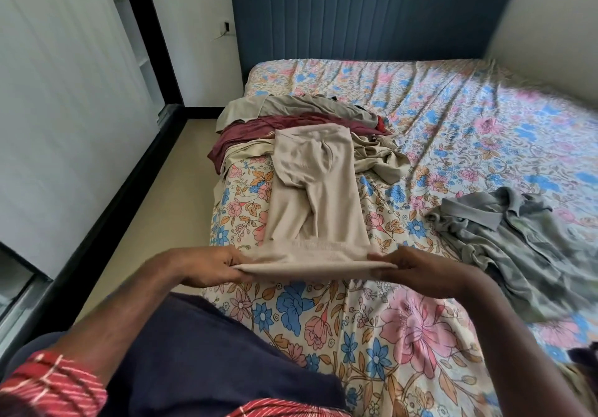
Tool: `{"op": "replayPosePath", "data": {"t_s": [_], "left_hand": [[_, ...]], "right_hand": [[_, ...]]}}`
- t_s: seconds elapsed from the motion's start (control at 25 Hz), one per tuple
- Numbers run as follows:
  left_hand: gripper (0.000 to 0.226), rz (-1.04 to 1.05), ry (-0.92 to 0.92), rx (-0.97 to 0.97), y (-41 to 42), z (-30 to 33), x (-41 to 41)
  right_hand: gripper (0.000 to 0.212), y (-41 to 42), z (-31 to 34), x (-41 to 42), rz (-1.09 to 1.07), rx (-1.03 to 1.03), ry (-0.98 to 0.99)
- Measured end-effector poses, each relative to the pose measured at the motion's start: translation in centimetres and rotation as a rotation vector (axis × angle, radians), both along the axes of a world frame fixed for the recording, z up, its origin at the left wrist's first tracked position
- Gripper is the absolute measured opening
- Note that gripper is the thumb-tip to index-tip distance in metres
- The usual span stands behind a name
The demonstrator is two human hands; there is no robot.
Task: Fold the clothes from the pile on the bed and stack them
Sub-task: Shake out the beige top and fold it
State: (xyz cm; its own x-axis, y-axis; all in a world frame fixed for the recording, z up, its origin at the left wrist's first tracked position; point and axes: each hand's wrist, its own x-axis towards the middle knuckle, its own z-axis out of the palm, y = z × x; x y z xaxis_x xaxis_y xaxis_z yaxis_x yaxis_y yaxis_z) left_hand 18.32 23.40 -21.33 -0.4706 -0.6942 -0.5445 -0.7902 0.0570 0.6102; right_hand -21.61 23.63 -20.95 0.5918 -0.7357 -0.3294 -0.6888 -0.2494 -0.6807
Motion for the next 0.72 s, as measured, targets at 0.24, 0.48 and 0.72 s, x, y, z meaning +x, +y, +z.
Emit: {"op": "replayPosePath", "data": {"t_s": [0.24, 0.48, 0.72], "left_hand": [[0.016, -0.21, 0.167, 0.458, 1.7, 3.6, 0.2], [0.023, 0.243, 0.283, 0.145, -3.4, 4.3, 0.7], [0.021, 0.75, 0.581, -0.062, -13.2, 3.7, -3.0]], "right_hand": [[0.037, 2.0, 3.8, -1.6, 0.196, 0.253, -0.121], [0.029, -2.5, 3.2, -0.2, -0.113, 0.241, -0.401], [0.015, -14.5, 2.4, 2.6, -0.551, -0.132, -0.498]]}}
